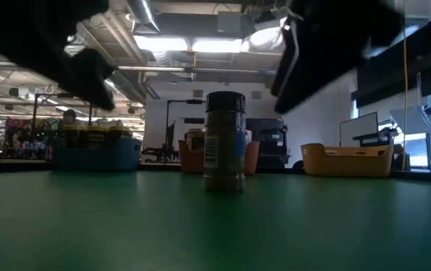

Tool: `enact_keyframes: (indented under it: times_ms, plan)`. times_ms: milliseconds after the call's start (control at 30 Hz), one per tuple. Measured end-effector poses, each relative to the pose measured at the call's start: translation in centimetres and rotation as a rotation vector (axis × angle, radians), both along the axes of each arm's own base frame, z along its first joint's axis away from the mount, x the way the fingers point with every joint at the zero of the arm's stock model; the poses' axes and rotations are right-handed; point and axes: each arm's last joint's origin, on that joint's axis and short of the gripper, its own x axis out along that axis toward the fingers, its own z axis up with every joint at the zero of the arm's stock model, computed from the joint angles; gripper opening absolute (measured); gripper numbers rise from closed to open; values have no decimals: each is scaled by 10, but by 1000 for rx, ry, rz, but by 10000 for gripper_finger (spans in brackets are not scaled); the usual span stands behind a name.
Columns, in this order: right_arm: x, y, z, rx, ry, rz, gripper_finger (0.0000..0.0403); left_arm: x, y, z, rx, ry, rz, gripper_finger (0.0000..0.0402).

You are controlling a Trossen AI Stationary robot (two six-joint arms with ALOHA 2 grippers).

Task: Sort spices by type
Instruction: Put the black seasoning bottle into the green bin

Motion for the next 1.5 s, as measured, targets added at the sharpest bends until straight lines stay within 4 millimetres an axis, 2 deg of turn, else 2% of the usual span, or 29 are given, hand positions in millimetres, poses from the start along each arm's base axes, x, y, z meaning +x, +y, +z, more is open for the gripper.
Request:
enact_keyframes:
  times_ms: [233, 367, 500, 600, 700, 900, 1067, 1300, 1433, 1500]
  plan:
    - [29, -18, 39, 182, -9, 50, 363, -10, 1, -20, -40, -41, 2, 319]
    - [45, -38, 47, 272, -57, 21, 363, -12, 3, -23, -36, -42, 9, 319]
    - [58, -57, 39, 359, -61, -36, 363, -14, 4, -27, -31, -32, 9, 319]
    - [66, -68, 24, 411, -15, -71, 363, -14, 4, -27, -29, -35, 13, 319]
    - [73, -69, 11, 462, 15, -63, 363, -14, 4, -27, -25, -34, 16, 319]
    - [79, -71, -9, 452, 69, -59, 359, -14, 5, -27, -2, -44, 34, 319]
    - [80, -72, -11, 451, 70, -58, 315, -13, 6, -26, 18, -52, 44, 319]
    - [78, -71, -12, 439, 92, -42, 204, -13, 6, -27, 17, -53, 51, 319]
    - [72, -63, -7, 455, 118, -10, 196, -14, 6, -27, 10, -50, 58, 319]
    - [65, -53, 3, 472, 113, 11, 196, -13, 6, -27, 10, -52, 57, 319]
